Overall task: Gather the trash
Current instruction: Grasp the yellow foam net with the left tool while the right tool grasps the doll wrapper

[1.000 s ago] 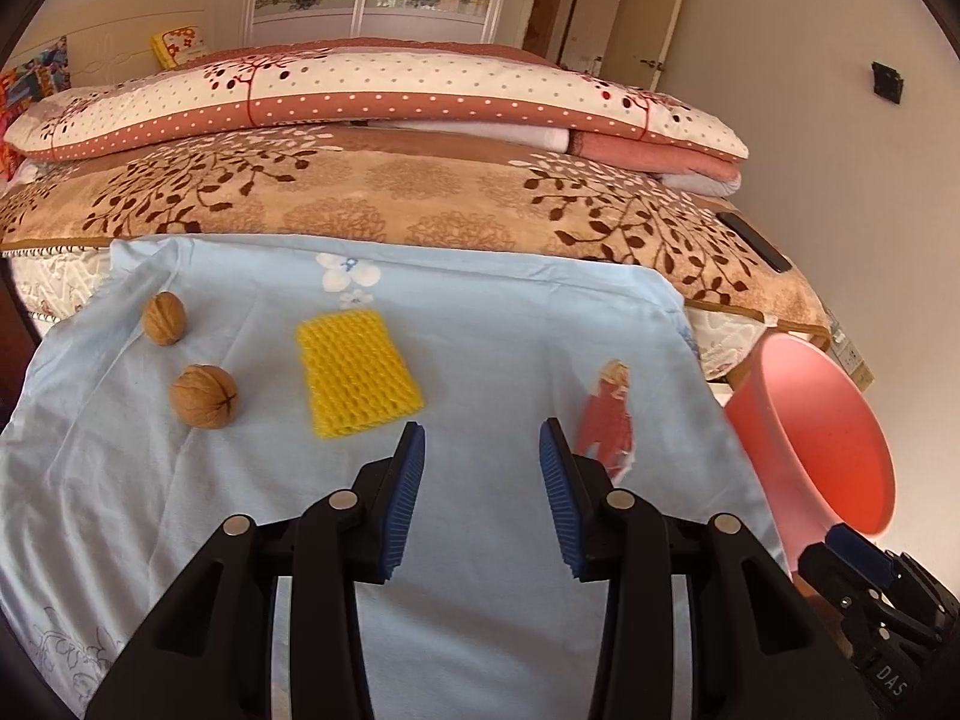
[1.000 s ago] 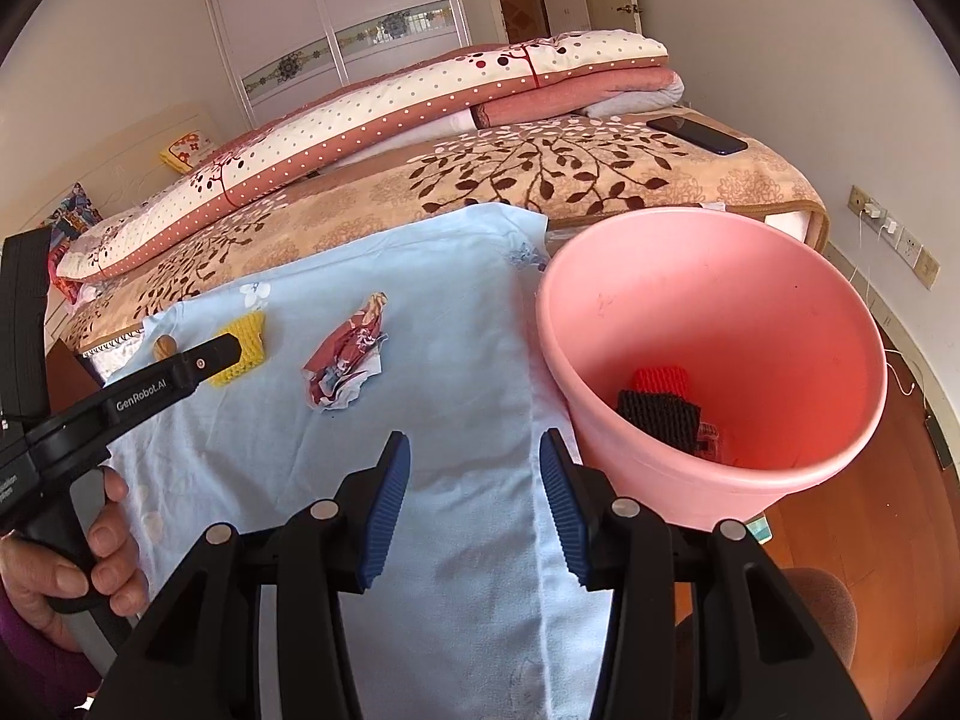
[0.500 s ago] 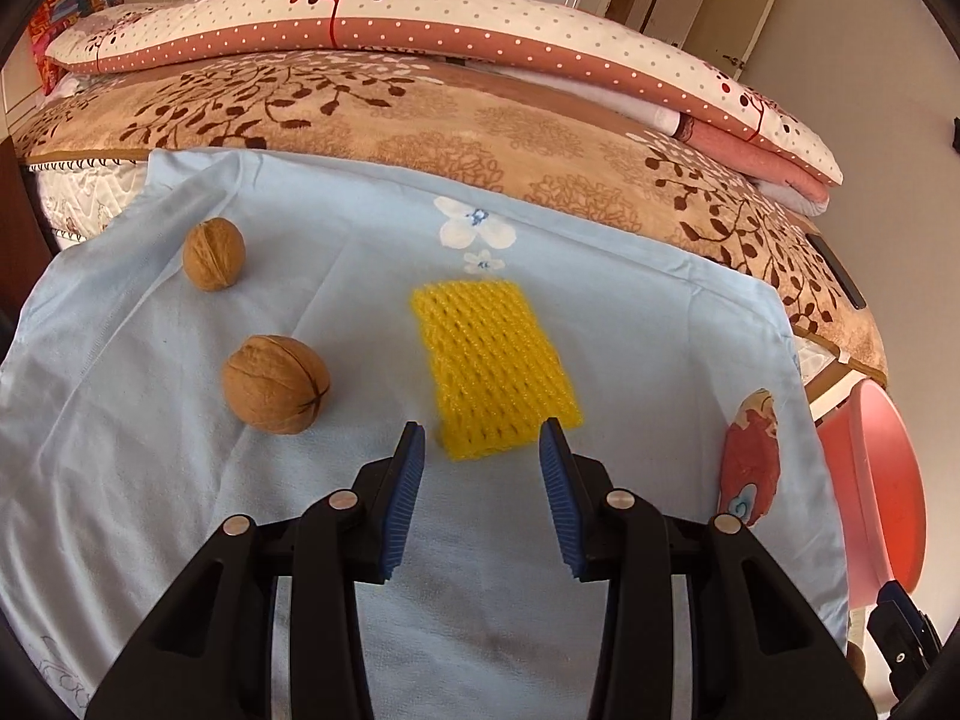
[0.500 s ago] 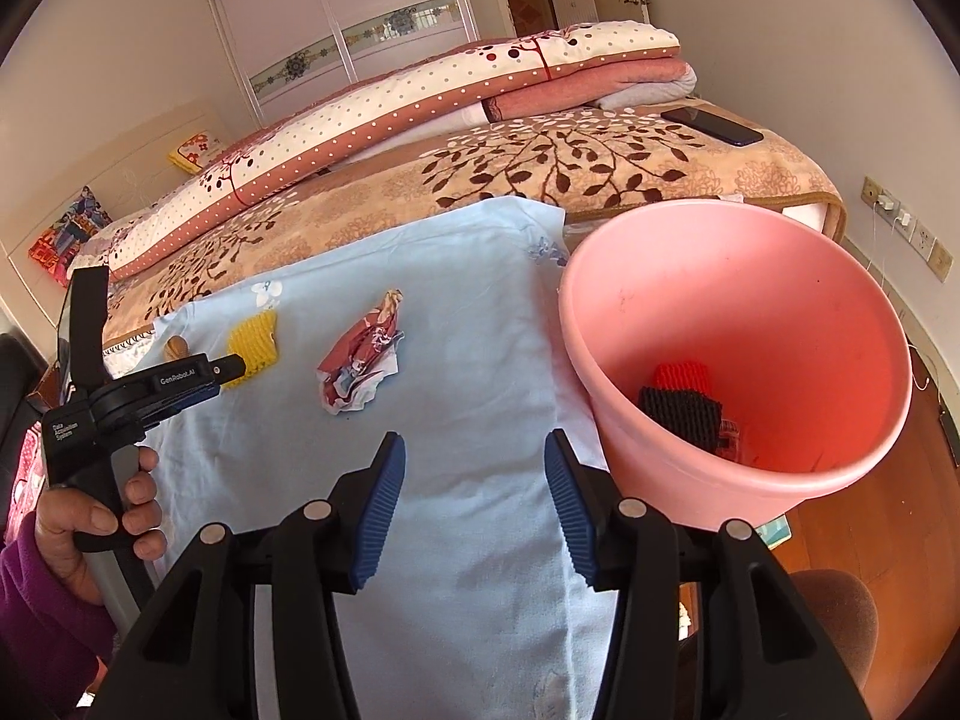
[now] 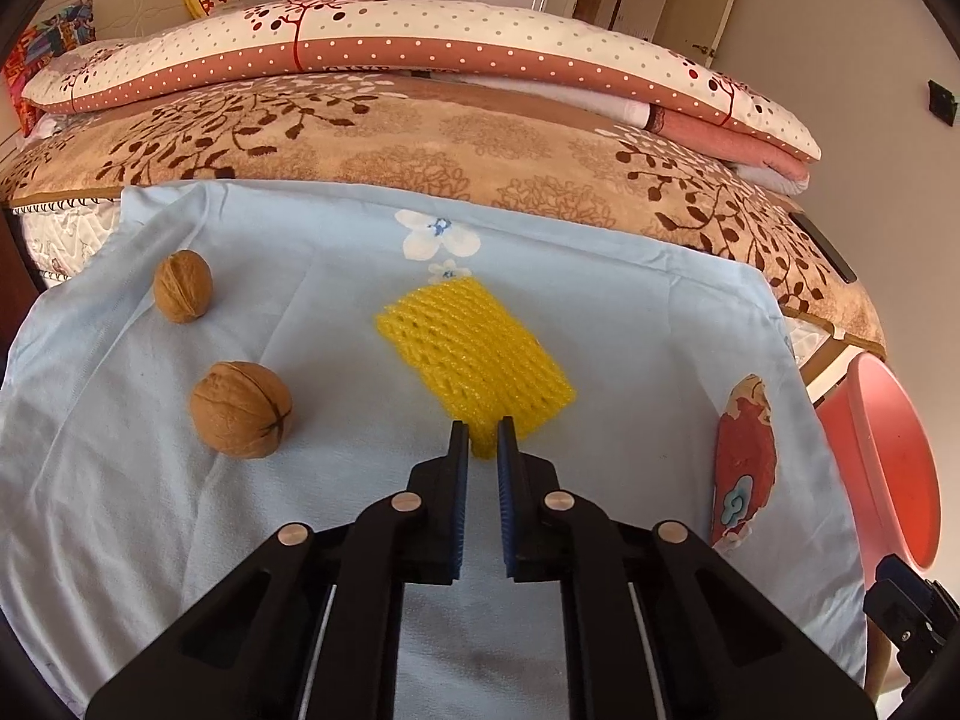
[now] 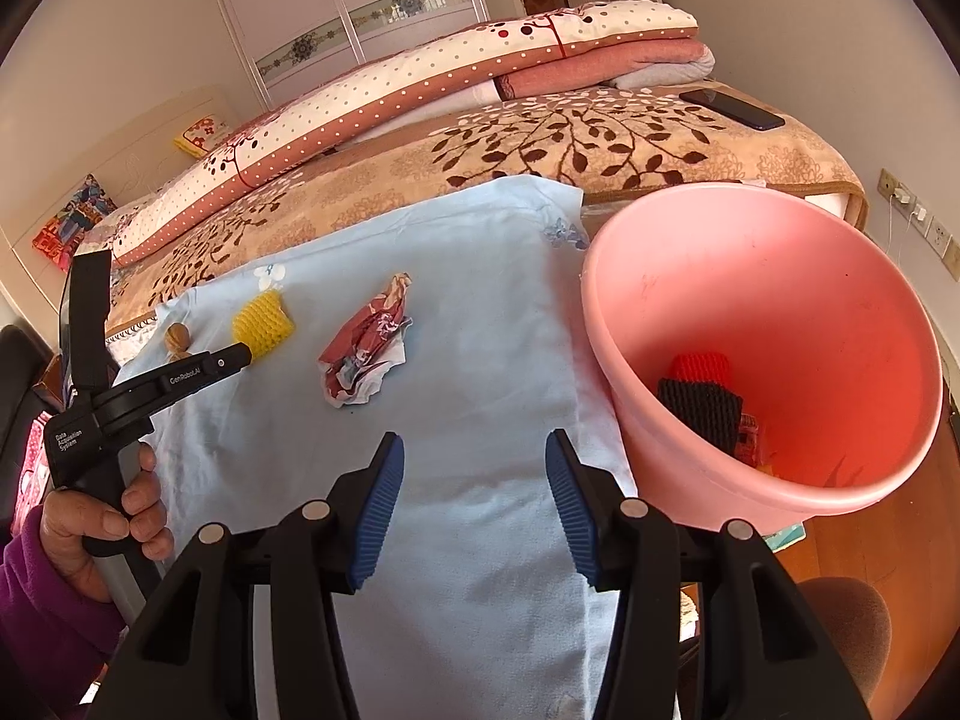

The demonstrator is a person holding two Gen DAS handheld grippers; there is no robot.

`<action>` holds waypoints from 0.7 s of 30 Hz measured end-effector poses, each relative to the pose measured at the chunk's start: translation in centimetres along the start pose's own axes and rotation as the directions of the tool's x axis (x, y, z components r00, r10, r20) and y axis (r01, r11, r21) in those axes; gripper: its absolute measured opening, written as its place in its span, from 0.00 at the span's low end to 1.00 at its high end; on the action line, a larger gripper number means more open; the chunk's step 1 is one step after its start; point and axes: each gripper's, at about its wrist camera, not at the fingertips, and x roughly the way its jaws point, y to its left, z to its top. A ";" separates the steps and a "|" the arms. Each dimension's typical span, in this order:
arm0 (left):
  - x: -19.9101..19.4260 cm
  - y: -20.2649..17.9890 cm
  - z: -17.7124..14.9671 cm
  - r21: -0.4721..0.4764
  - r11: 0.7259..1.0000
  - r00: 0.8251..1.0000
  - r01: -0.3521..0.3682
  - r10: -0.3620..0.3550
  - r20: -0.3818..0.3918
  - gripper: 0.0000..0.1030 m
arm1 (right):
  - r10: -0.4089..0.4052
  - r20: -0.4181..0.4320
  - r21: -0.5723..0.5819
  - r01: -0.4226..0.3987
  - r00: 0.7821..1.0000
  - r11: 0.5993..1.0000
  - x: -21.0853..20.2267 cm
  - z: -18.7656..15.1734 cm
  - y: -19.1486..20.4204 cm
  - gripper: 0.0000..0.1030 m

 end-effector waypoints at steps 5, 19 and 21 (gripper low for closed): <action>-1.8 0.1 -0.1 0.014 0.999 0.998 0.049 -0.049 0.027 0.08 | 0.019 -0.011 -0.023 -0.020 1.000 1.000 0.6 0.5 1.1 0.47; -6.2 2.1 -2.5 0.019 0.994 0.993 0.107 -0.107 0.054 0.08 | 0.112 -0.036 -0.013 -0.112 0.993 0.994 4.7 3.7 5.7 0.53; -6.5 2.5 -2.7 0.013 0.994 0.992 0.111 -0.111 0.057 0.08 | 0.099 -0.040 -0.006 -0.099 0.994 0.995 5.6 4.1 6.3 0.53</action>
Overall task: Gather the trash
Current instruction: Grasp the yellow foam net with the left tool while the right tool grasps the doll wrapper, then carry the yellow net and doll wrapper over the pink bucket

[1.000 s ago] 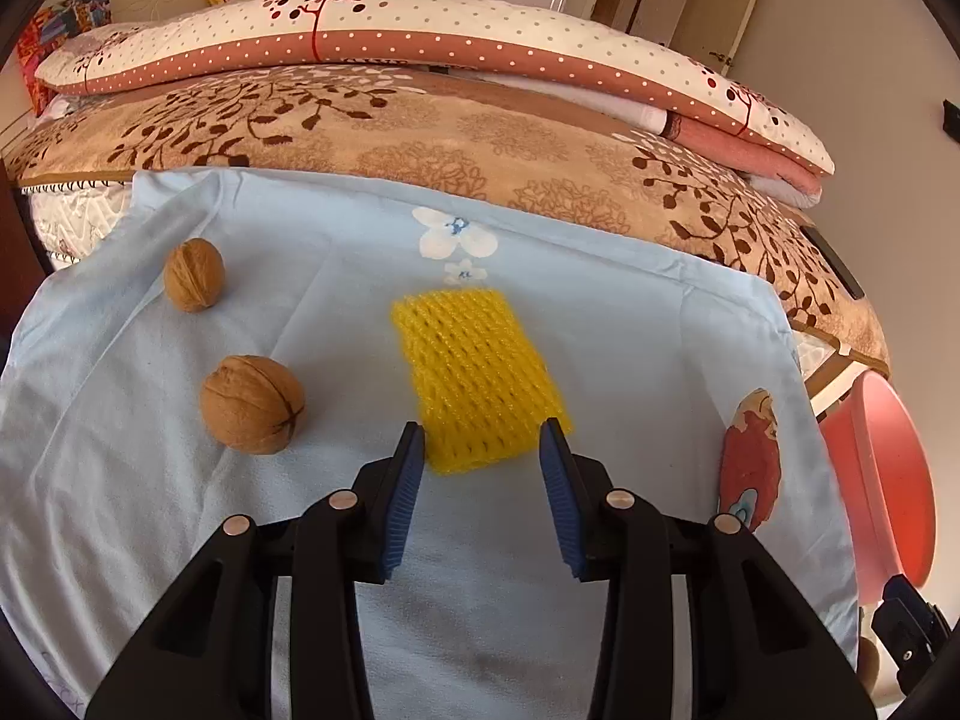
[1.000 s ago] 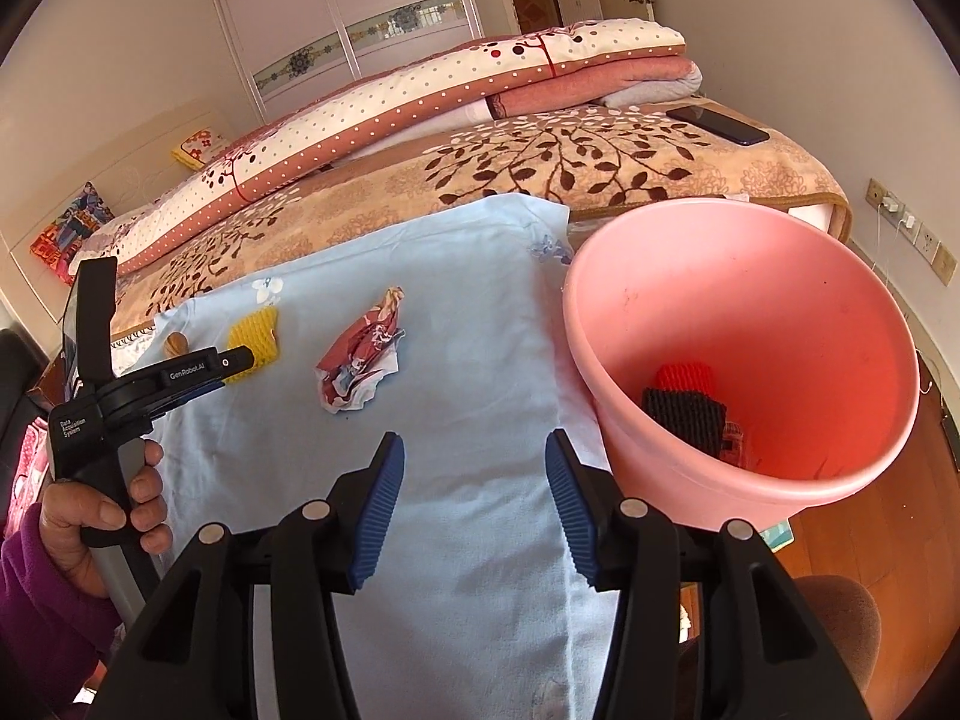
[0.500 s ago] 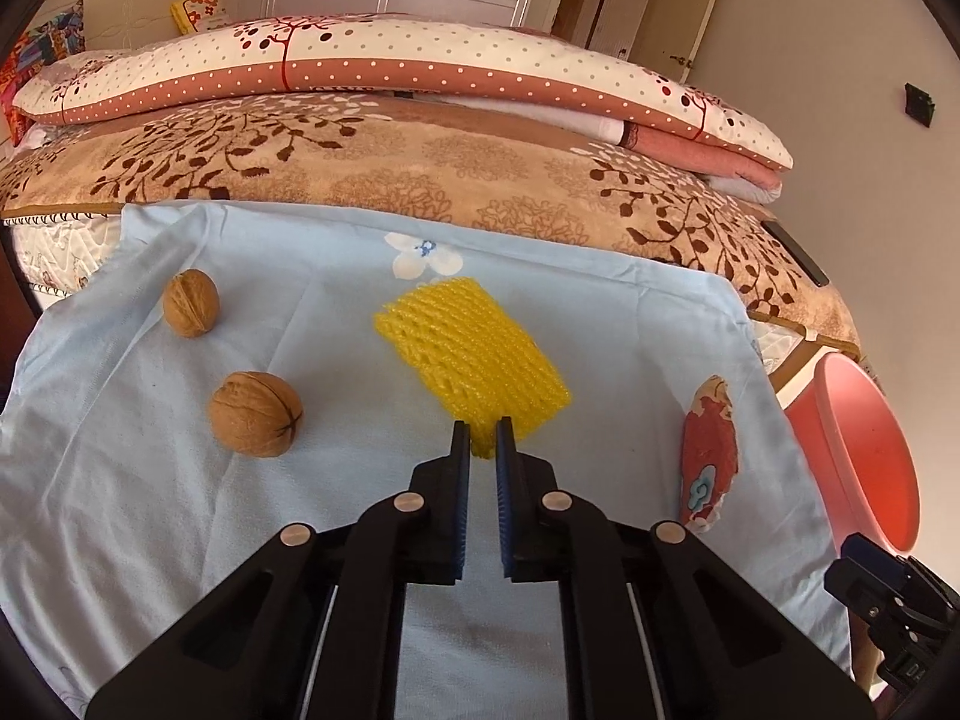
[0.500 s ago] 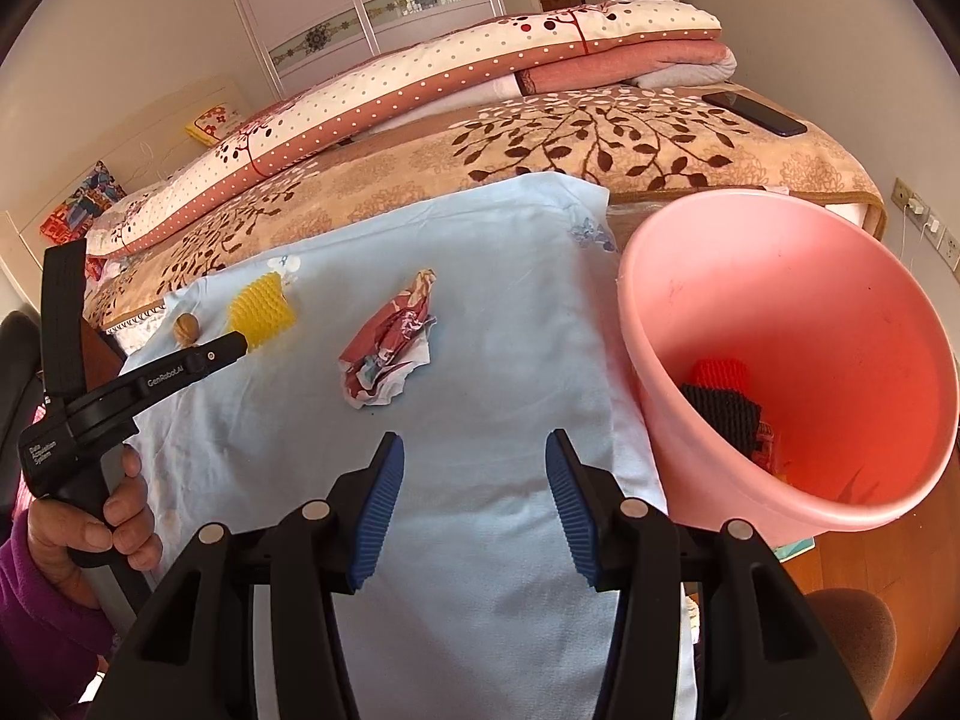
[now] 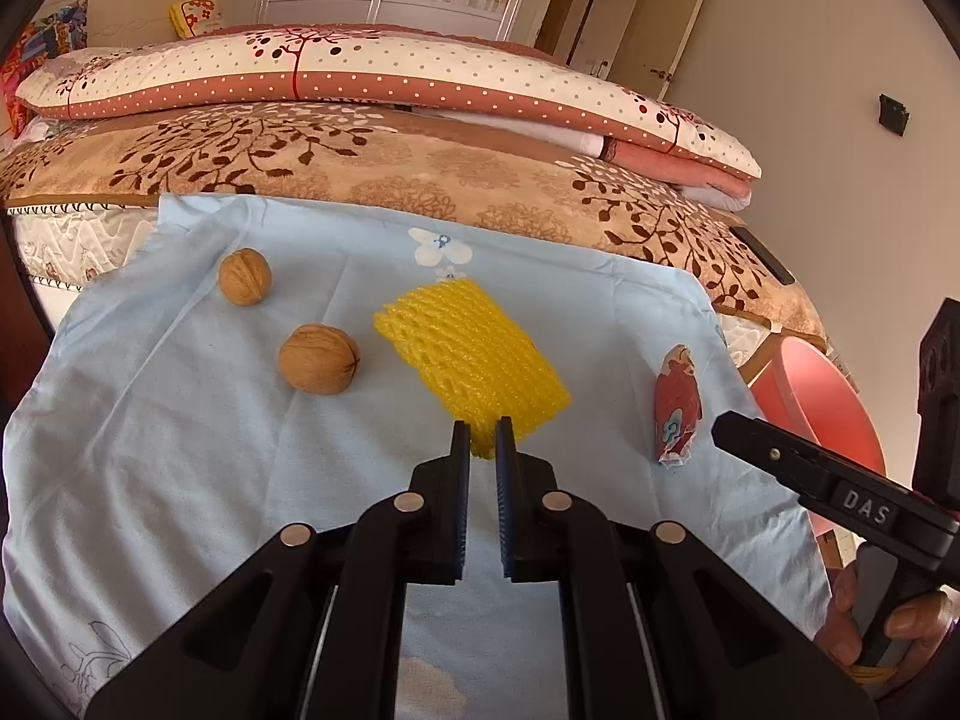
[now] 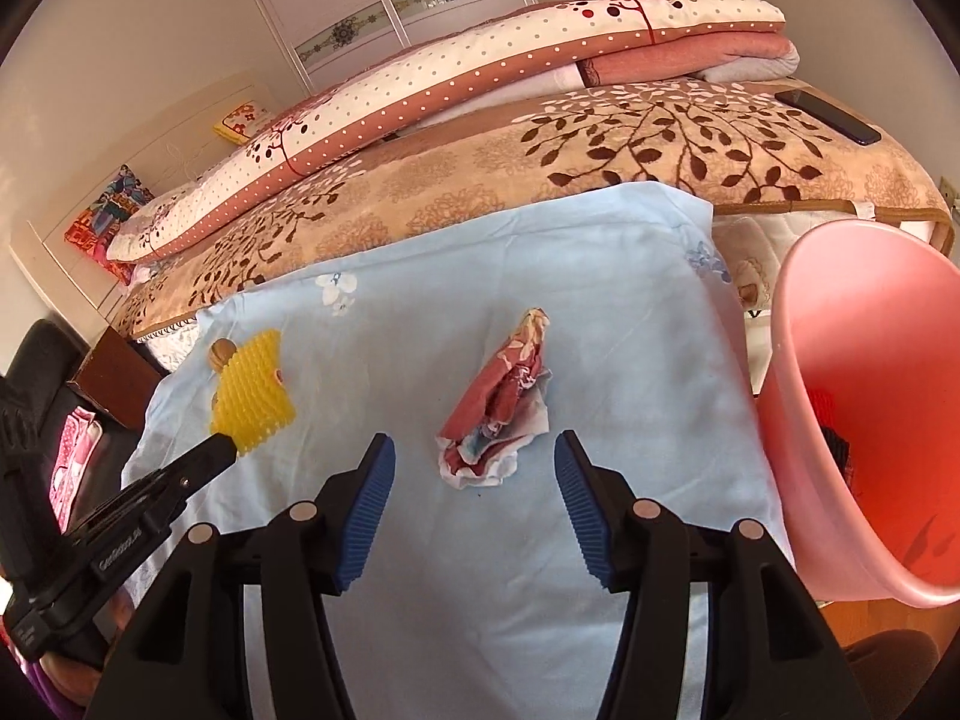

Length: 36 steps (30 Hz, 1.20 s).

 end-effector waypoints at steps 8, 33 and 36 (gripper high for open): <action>-1.1 0.7 -0.4 -0.010 1.000 1.000 0.030 -0.030 0.010 0.08 | -0.098 -0.016 0.009 0.098 0.995 0.995 3.1 0.9 0.8 0.54; -2.0 0.1 -1.6 -0.014 0.999 0.999 0.051 -0.051 0.006 0.08 | -0.102 -0.053 -0.113 0.095 0.993 0.989 -1.7 -4.3 0.9 0.16; -1.7 -0.3 -1.8 -0.008 0.999 0.999 0.040 -0.040 -0.007 0.08 | -0.114 -0.056 -0.147 0.105 0.992 0.983 -2.1 -5.3 1.2 0.16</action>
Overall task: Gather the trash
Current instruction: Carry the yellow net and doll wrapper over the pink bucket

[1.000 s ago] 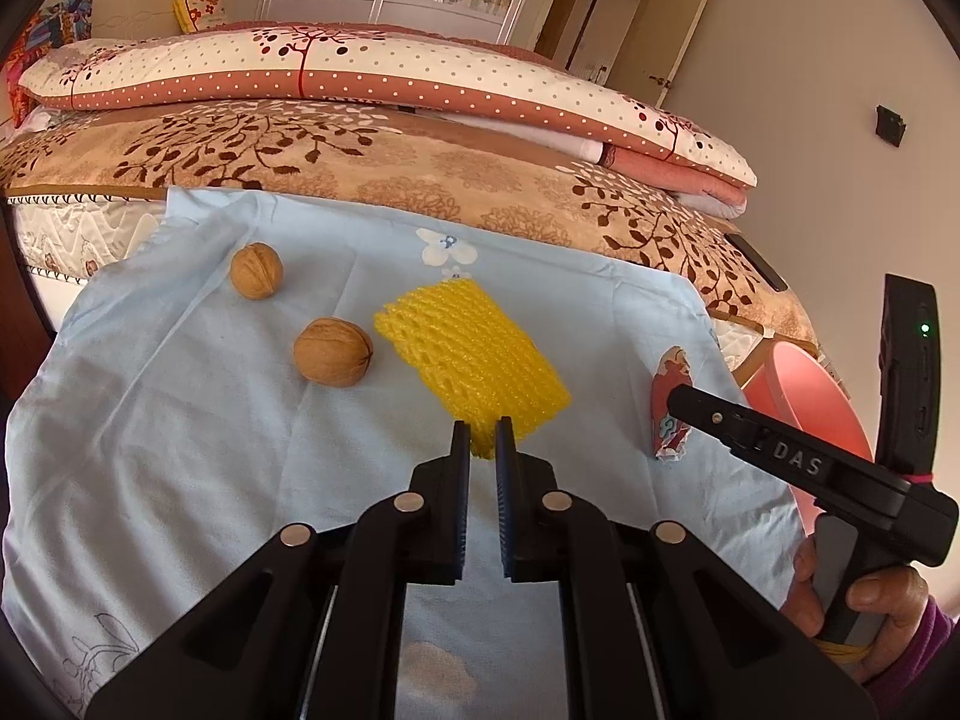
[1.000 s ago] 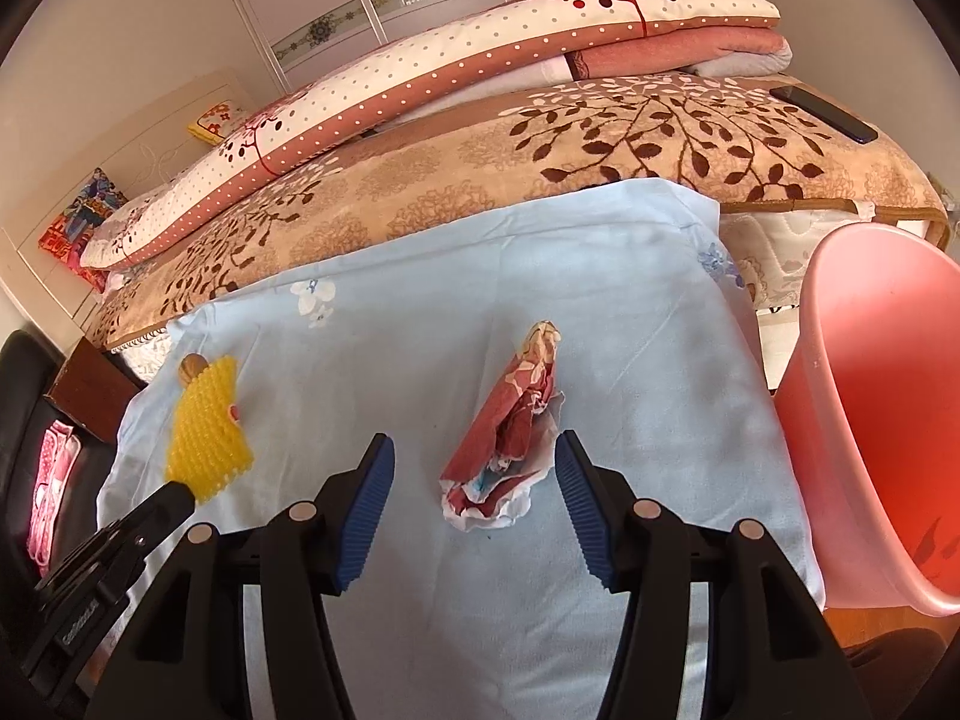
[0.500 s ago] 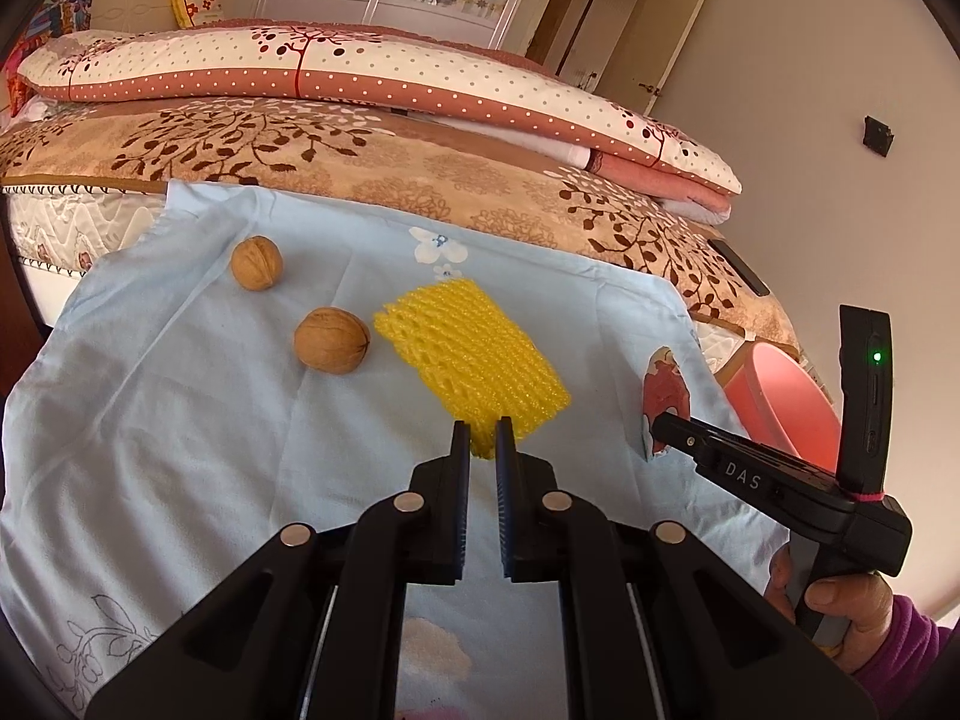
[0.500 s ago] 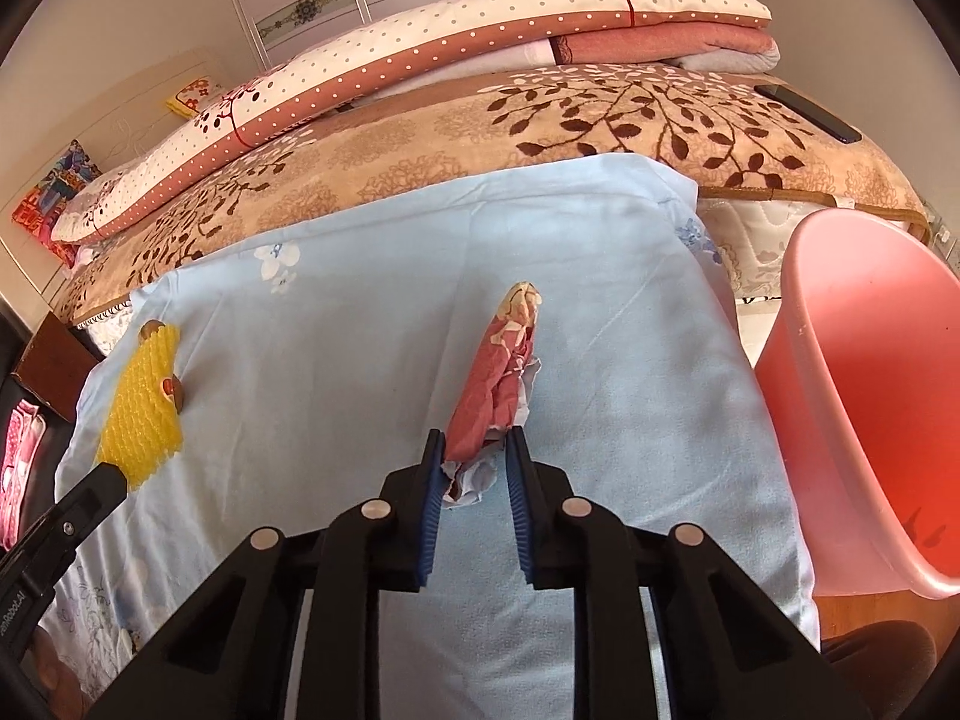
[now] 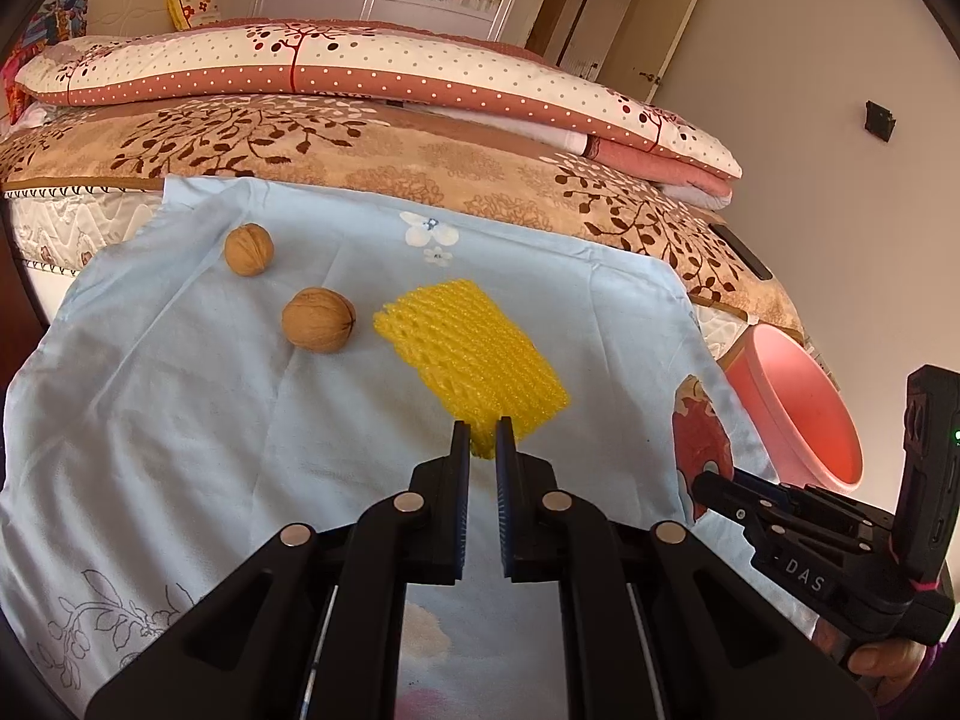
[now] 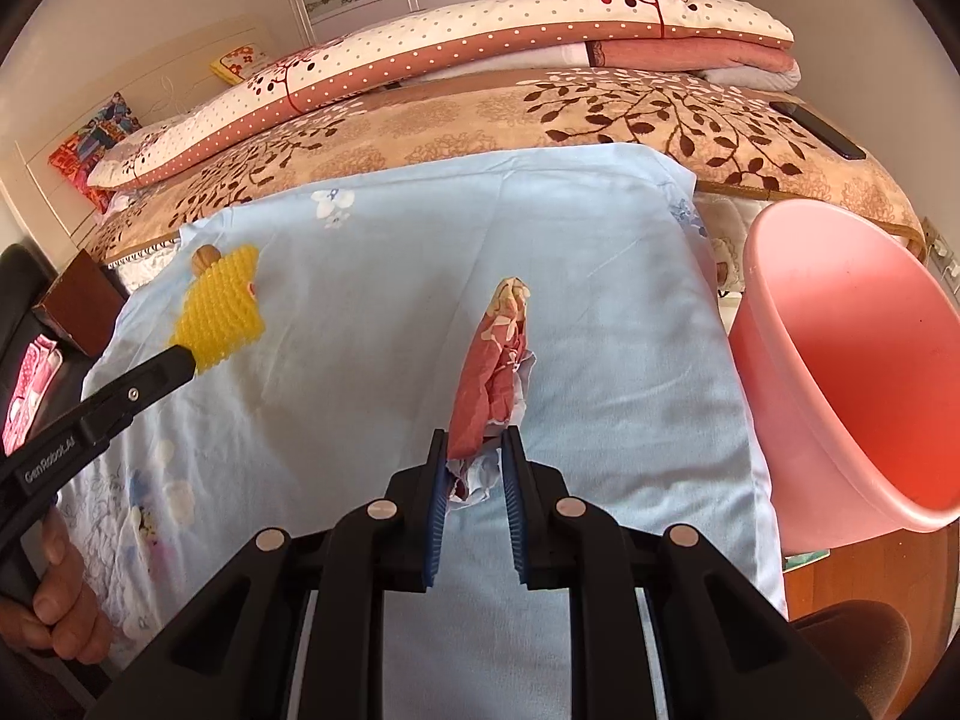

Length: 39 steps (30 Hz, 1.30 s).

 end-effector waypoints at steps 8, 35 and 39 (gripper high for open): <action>0.2 -1.3 -0.3 0.043 0.998 0.999 -0.039 0.038 0.005 0.08 | 0.027 -0.002 -0.077 -0.027 1.000 0.997 -0.7 -1.4 1.3 0.16; 0.3 -5.0 0.0 0.149 0.986 0.997 -0.070 0.063 0.048 0.08 | 0.032 0.073 -0.022 -0.030 0.997 0.999 -2.6 -1.6 -0.4 0.16; 0.3 -6.2 0.5 0.174 0.983 0.996 -0.062 0.051 0.068 0.08 | 0.021 0.098 -0.008 -0.020 0.995 1.000 -3.3 -1.5 -1.1 0.16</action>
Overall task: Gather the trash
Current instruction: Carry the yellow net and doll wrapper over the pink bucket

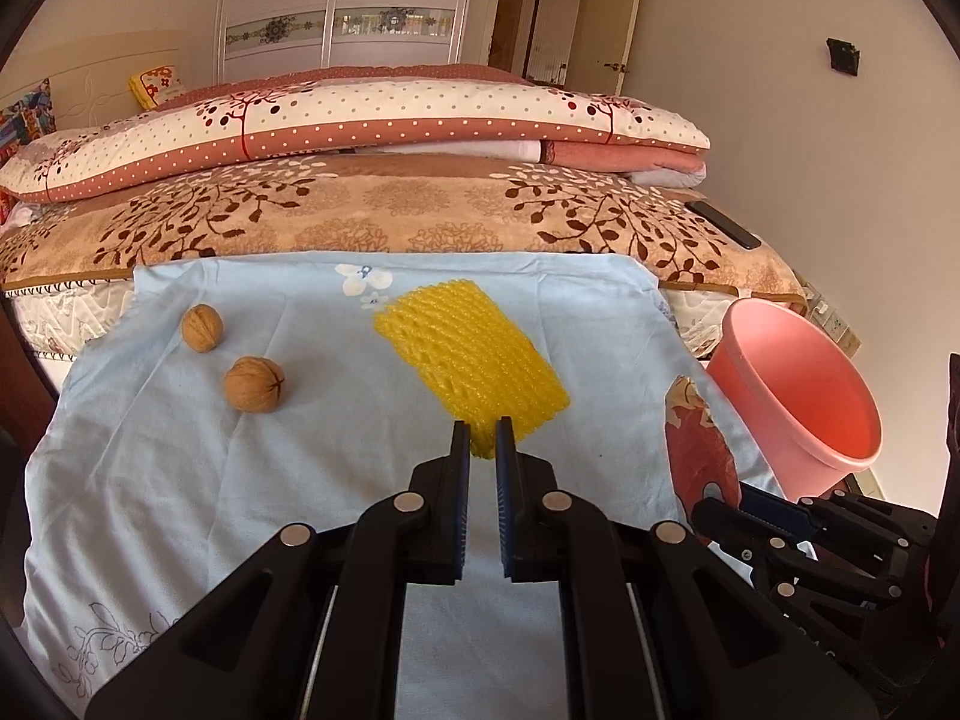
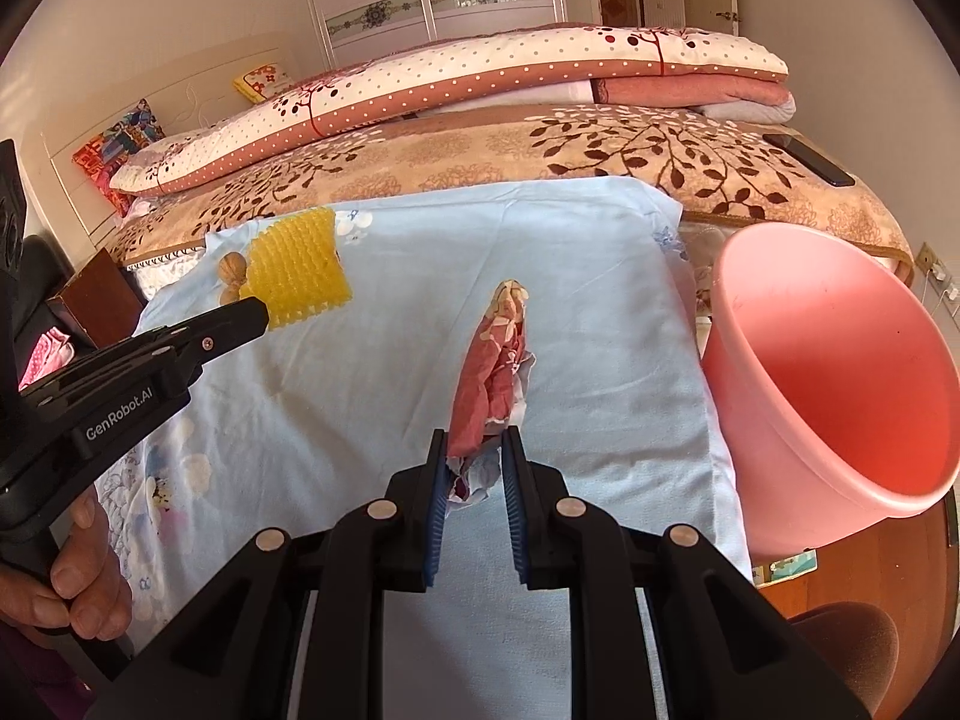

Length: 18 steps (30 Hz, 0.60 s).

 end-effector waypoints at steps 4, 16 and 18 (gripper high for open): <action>0.0 -1.6 0.6 0.035 0.999 1.000 0.017 -0.018 0.020 0.08 | -0.013 0.023 0.031 0.012 1.000 0.999 -0.7 0.3 -1.1 0.16; 0.7 -6.2 1.9 0.140 0.988 0.996 0.065 -0.073 0.050 0.08 | -0.102 0.095 0.125 0.089 0.990 0.988 -3.6 0.9 -5.7 0.16; 0.8 -6.9 2.1 0.154 0.986 0.995 0.071 -0.080 0.053 0.08 | -0.120 0.105 0.138 0.105 0.987 0.985 -4.0 0.9 -6.5 0.16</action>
